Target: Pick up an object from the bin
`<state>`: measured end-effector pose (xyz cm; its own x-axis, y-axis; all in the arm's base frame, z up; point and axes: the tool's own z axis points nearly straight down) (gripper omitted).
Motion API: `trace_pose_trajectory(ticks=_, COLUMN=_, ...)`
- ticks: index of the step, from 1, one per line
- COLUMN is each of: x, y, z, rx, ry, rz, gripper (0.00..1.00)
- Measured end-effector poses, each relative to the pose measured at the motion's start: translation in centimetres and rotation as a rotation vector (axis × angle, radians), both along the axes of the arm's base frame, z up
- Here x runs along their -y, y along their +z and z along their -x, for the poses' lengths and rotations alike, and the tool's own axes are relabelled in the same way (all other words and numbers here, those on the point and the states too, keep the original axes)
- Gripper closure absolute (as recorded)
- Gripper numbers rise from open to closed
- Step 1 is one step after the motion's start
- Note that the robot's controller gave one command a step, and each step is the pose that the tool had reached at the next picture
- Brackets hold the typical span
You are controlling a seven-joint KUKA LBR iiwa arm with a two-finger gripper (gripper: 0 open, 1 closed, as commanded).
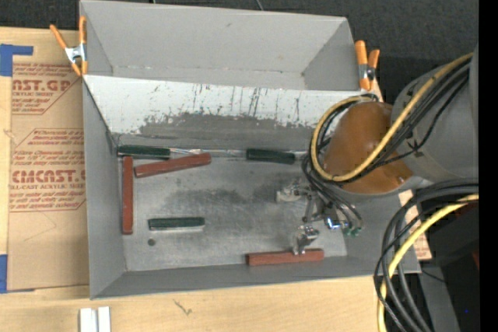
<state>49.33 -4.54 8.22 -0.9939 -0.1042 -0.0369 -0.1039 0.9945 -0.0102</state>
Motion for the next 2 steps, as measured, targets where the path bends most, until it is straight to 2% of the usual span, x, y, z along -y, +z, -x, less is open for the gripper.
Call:
trace_pose_trajectory(ticks=1, x=-3.9, y=2.8, z=-2.1, rx=-0.038, ry=0.022, rz=-0.007, gripper=0.00)
trace_pose_trajectory(ticks=2, x=-5.7, y=2.9, z=-4.7, rx=-0.031, ry=0.073, rz=-0.005, gripper=0.00)
